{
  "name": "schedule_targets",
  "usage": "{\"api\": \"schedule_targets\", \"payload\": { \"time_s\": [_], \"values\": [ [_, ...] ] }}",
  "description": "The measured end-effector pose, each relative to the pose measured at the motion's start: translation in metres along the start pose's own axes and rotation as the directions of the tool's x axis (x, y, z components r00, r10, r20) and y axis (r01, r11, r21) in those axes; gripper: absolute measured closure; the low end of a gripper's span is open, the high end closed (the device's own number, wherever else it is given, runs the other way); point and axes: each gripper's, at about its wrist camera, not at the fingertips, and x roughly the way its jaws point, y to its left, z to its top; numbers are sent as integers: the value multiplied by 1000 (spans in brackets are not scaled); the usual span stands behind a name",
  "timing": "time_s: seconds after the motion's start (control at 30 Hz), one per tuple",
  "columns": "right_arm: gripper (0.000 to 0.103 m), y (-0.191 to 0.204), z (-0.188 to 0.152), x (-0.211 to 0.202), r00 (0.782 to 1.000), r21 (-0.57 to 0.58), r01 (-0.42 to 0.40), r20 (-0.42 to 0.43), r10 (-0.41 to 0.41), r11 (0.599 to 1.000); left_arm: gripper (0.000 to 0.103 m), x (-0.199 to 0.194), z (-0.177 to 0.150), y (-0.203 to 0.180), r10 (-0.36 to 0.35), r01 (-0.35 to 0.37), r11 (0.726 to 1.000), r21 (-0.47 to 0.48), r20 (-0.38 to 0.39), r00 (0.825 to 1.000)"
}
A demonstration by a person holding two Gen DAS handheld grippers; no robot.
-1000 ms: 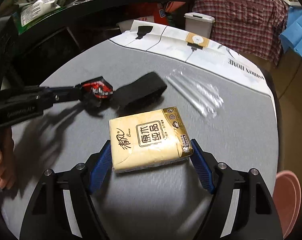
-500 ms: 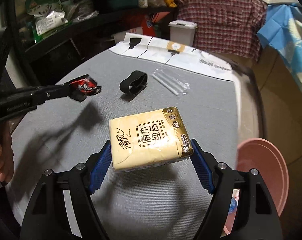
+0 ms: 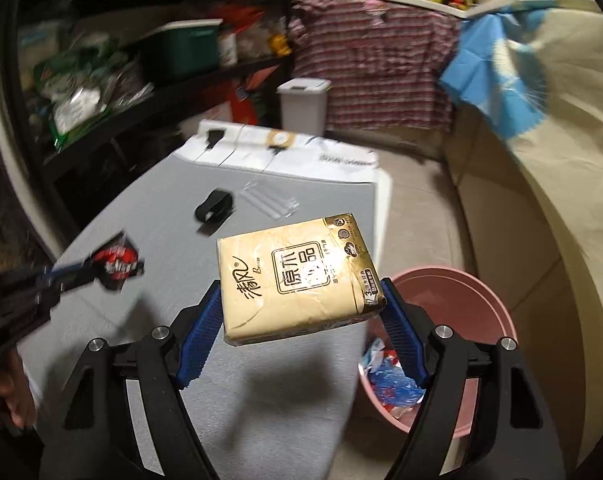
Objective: Collect trash
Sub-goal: 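Carry the wrapper and tissue pack over the pink bin with both tools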
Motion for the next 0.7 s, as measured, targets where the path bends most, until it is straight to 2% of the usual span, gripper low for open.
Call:
{"api": "schedule_targets", "payload": {
  "time_s": [0.37,0.7],
  "values": [
    [28,-47,7,-29,994,76,82,61,-87,994,96,-3,-2,-44,-44,43,998,43,7,999],
    [28,-112,-3,-36,975,199,191,74,-209,961,96,6,5,-89,-93,93,990,105,-5,996]
  ]
}}
